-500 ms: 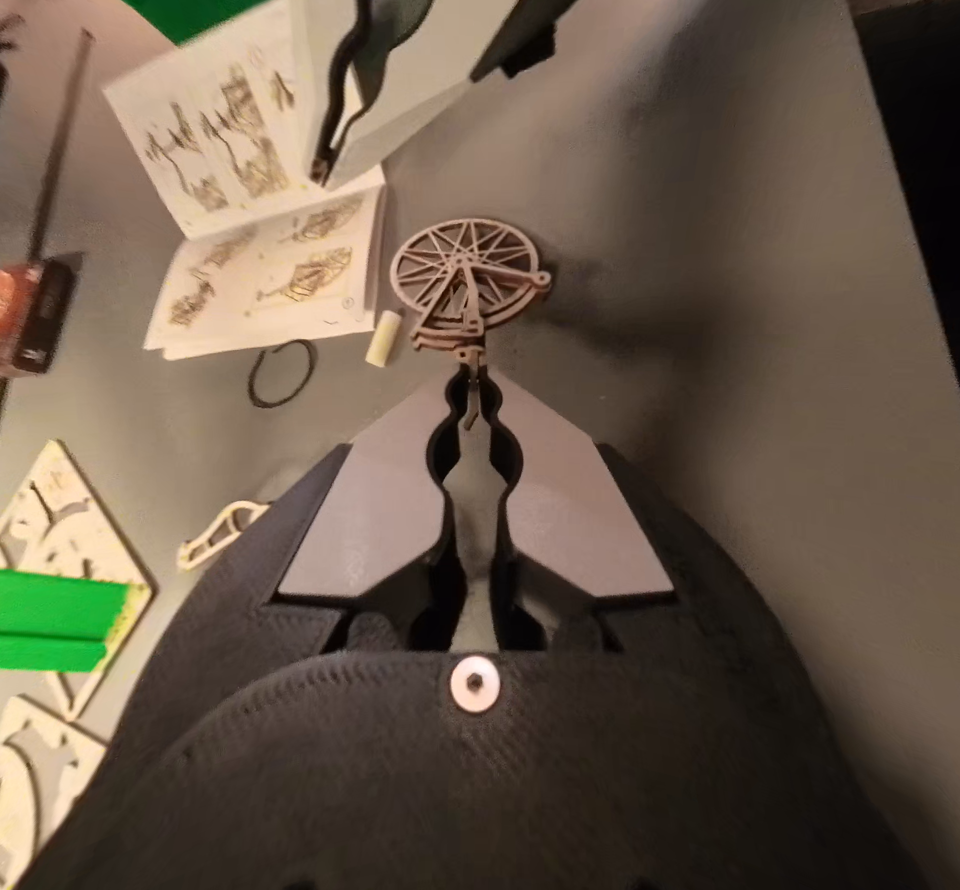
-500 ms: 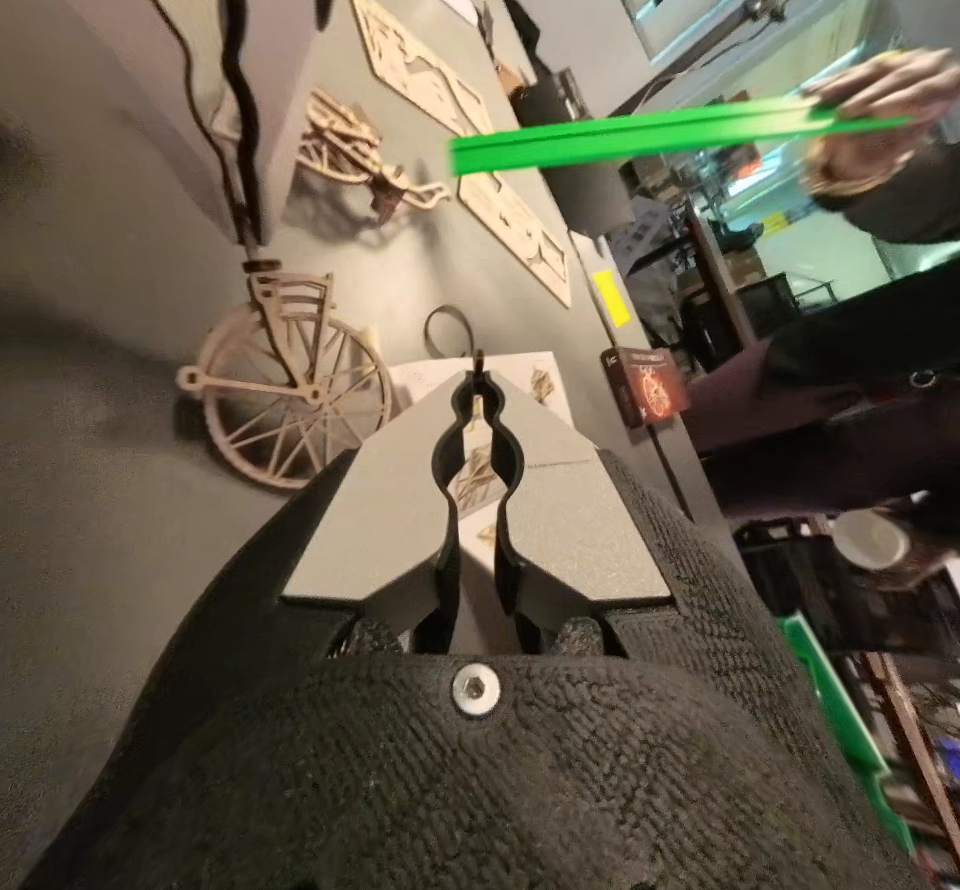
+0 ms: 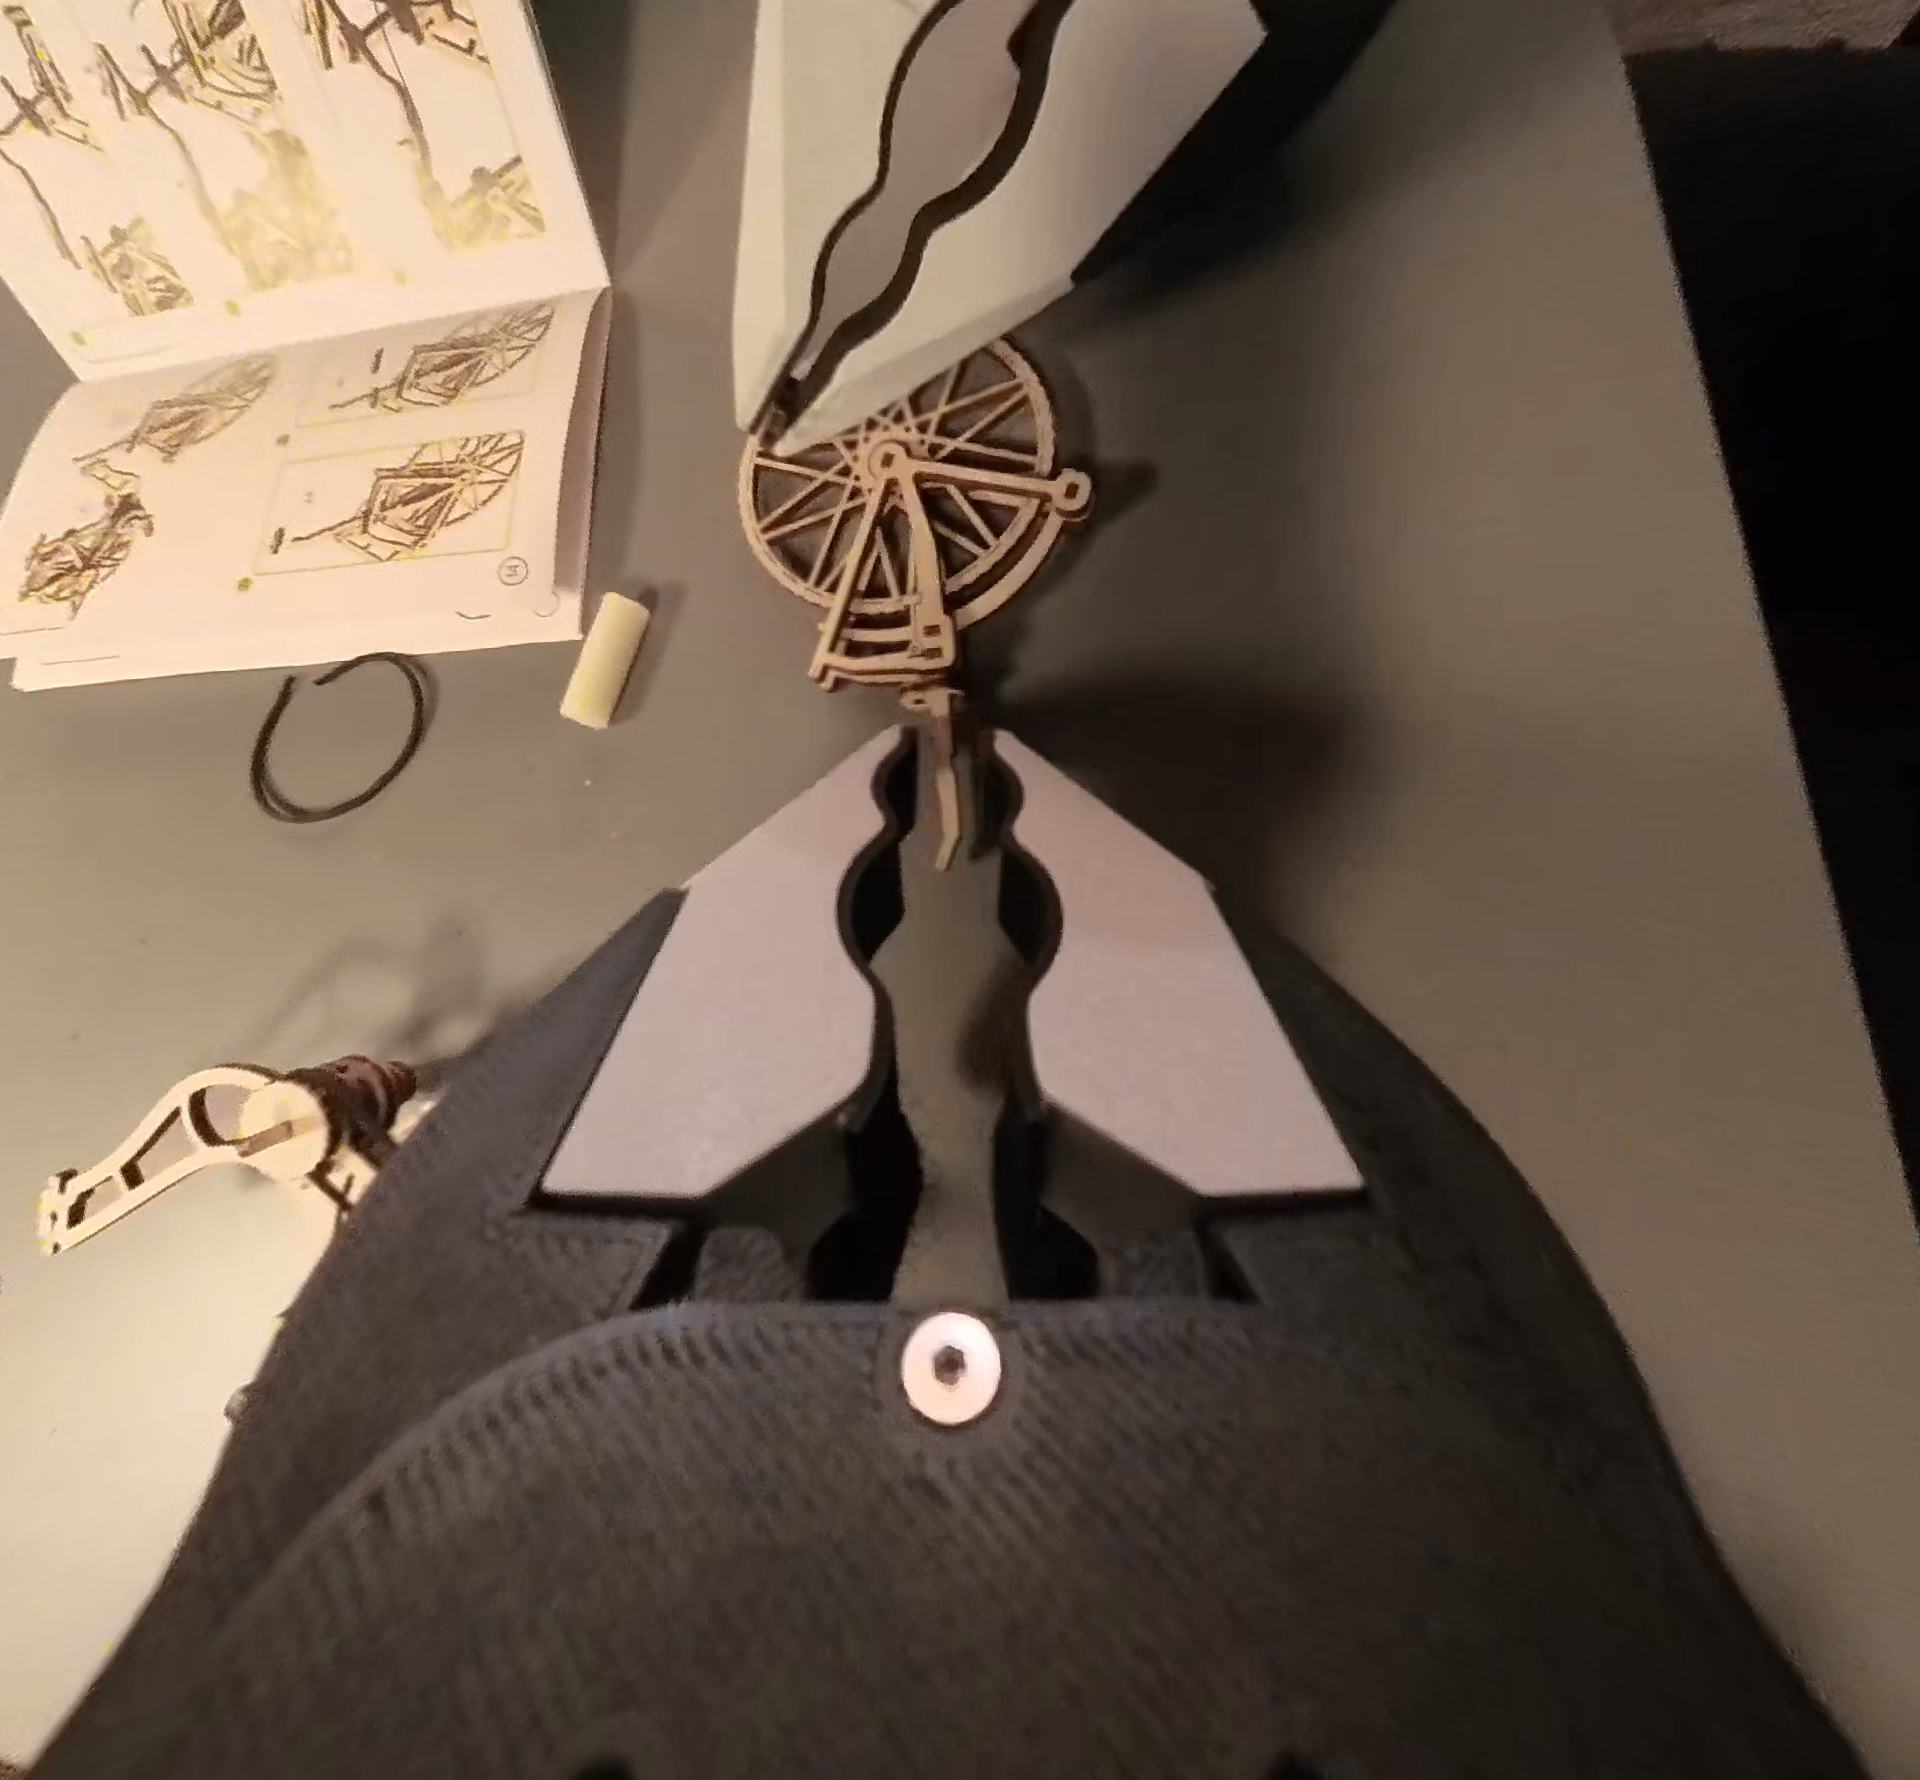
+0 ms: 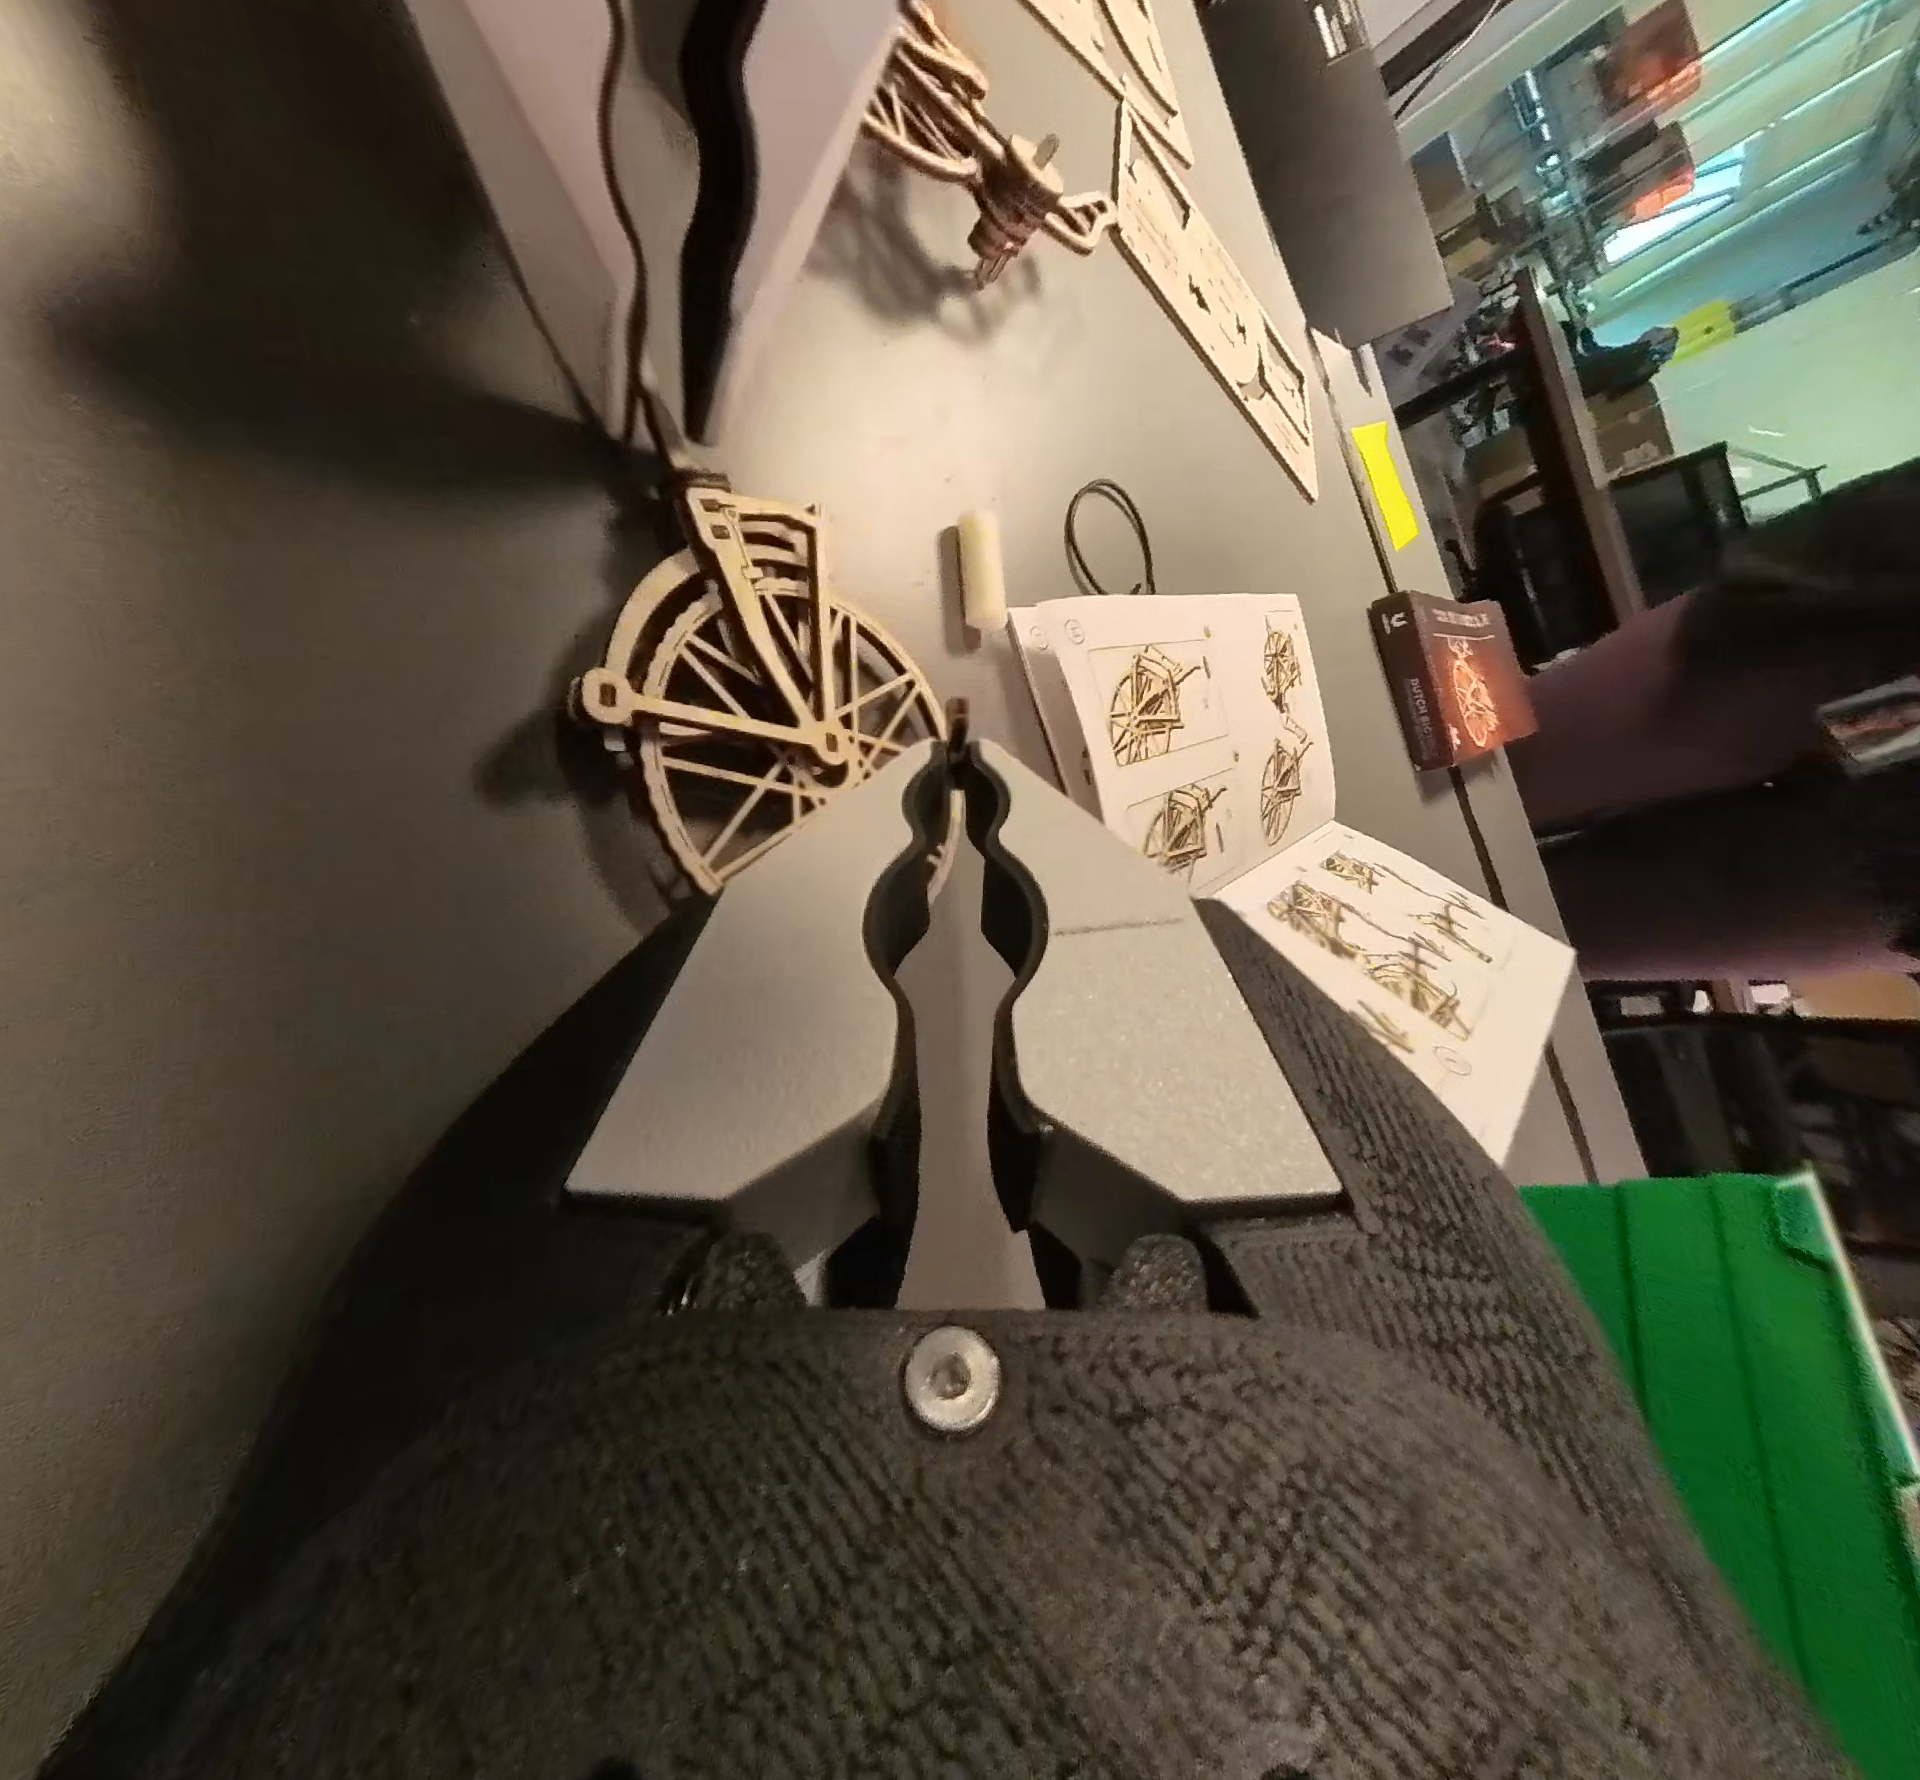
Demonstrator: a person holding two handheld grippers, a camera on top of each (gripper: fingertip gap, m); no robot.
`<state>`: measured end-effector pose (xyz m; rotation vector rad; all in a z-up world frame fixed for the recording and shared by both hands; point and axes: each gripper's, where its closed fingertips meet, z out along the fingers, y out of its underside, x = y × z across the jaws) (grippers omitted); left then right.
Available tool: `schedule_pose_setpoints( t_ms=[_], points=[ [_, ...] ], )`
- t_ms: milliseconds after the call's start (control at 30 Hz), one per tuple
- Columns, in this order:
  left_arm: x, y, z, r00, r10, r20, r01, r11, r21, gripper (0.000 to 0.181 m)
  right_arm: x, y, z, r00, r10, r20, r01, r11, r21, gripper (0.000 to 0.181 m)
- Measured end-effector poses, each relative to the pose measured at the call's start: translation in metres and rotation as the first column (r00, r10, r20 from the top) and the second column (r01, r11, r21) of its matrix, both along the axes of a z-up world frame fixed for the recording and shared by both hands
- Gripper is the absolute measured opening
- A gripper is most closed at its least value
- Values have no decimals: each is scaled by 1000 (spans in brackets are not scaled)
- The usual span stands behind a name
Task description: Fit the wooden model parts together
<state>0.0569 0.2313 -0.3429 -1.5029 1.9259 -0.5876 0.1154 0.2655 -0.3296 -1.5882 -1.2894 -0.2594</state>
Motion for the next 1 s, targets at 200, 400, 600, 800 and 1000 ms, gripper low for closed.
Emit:
schedule_pose_setpoints(
  t_ms=[200,400,600,800,1000],
  points=[
    [-11,1,3,1000,-10,-22,8,997,-71,20,1,1,-2,1000,-4,-3,4,1000,-8,0],
    [-15,-3,-1,997,-37,-63,32,996,-82,3,1,3,11,1000,9,-30,-8,998,60,0],
    [-13,2,6,999,-41,-25,42,999,28,2,-5,4,22,997,67,40,-71,991,117,0],
    [-10,10,12,995,-96,22,89,971,223,2,-14,6,47,957,168,236,-242,912,331,0],
    [-9,26,22,997,-26,70,2,946,323,2,-20,8,64,940,162,299,-261,907,330,0]
  ],
)
